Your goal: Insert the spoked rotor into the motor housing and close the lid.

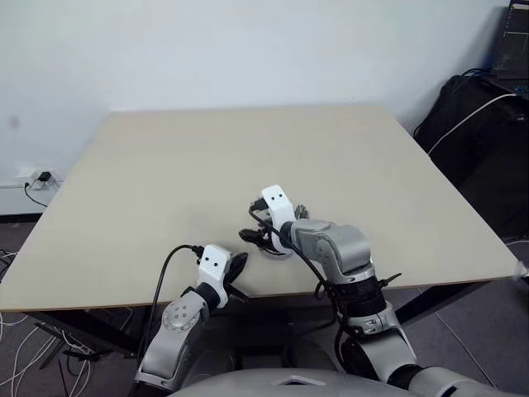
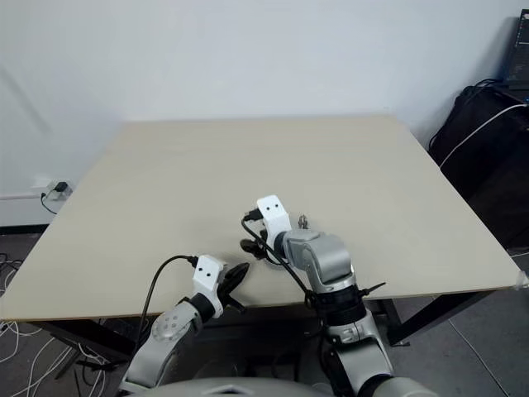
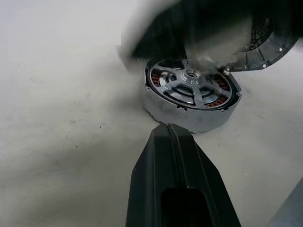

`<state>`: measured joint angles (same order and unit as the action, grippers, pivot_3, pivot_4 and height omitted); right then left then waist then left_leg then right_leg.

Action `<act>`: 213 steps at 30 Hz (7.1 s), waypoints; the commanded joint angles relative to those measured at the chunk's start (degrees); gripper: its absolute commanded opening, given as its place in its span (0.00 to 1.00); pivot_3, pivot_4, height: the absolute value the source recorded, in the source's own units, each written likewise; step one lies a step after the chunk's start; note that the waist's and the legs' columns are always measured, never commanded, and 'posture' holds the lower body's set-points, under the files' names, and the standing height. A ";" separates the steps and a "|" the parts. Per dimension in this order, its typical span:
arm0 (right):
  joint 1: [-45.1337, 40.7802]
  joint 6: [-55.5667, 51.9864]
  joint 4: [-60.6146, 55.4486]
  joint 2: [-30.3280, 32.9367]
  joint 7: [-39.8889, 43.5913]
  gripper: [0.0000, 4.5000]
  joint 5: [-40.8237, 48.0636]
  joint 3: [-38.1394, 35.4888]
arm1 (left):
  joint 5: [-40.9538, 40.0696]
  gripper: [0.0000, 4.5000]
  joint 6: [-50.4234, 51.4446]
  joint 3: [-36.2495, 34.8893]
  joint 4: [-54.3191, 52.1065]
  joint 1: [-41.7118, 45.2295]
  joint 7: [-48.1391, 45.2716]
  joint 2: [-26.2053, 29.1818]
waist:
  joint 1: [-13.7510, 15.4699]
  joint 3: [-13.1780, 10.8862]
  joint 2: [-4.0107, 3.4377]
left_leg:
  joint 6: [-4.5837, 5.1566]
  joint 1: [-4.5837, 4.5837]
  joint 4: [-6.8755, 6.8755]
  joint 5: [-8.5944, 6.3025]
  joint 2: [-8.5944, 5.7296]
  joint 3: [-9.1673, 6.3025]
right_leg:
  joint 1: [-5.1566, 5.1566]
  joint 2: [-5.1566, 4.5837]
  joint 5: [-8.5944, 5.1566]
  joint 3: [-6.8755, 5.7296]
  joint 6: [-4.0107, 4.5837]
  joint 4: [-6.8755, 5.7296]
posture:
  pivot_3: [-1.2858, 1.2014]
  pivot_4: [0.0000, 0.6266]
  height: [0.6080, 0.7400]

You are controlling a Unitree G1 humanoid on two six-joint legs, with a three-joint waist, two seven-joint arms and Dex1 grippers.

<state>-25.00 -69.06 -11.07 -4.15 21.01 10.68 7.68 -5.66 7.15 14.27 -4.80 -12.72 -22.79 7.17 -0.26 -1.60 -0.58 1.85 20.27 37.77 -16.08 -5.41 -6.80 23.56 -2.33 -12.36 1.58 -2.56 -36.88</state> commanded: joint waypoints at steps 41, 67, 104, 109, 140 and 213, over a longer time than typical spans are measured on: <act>29.14 43.84 -8.35 11.29 -21.61 0.01 -26.34 1.00 | 1.10 0.00 0.57 0.79 -1.55 2.05 -1.47 2.57 | 0.36 -0.22 0.01 | 0.24 -0.04 -0.08 0.16 0.04 0.10 | -0.13 0.00 -0.08 0.21 0.04 0.05 | 0.52 0.00 1.00; 20.80 48.47 3.92 5.72 -17.52 0.01 -24.59 8.32 | 1.14 0.00 0.48 -1.30 -3.83 0.28 0.33 3.57 | 0.52 -0.29 0.04 | 0.22 -0.09 -0.10 0.14 0.04 0.09 | -0.10 0.02 -0.07 0.15 0.04 0.05 | 0.52 0.00 1.00; 19.04 52.76 5.71 18.20 7.33 0.19 -5.42 1.16 | 4.21 0.00 -2.16 -1.13 -3.23 1.09 4.43 2.36 | -0.07 -0.60 0.04 | 0.33 -0.53 -0.21 0.06 0.05 0.00 | -0.67 -0.01 -0.29 0.13 0.05 0.10 | 0.52 0.00 1.00; 20.08 52.35 5.23 23.29 15.51 0.57 -2.49 2.30 | 4.15 0.00 -3.75 -0.80 -2.22 1.60 3.50 2.13 | 0.08 -0.63 0.08 | 0.36 -0.41 -0.22 0.04 0.04 0.03 | -0.75 -0.04 -0.30 0.14 0.05 0.11 | 0.52 0.00 1.00; 9.66 57.28 25.72 22.48 20.87 0.78 -6.09 5.21 | 2.33 0.00 -7.17 -1.93 1.22 2.06 1.71 0.82 | 1.47 -0.69 0.17 | 0.39 -0.40 -0.22 0.01 0.02 0.06 | -0.72 -0.06 -0.30 0.00 0.04 0.13 | 0.52 0.00 1.00; 7.77 52.46 28.34 22.97 15.85 0.72 -13.01 9.40 | -1.91 0.00 3.48 -4.07 6.84 14.42 0.11 -1.11 | 1.73 -0.38 0.13 | 0.16 -0.75 0.15 -0.08 0.01 0.07 | -1.00 -0.06 -0.28 -0.04 0.02 0.06 | 0.52 0.00 1.00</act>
<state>-16.94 -15.27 15.39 18.45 37.89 -0.57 17.00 -5.72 8.77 11.20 1.77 -0.61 -21.46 6.61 1.46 -1.98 -0.46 2.03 19.52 37.92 -16.16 -5.40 -6.73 22.57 -2.38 -12.58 1.54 -2.66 -36.82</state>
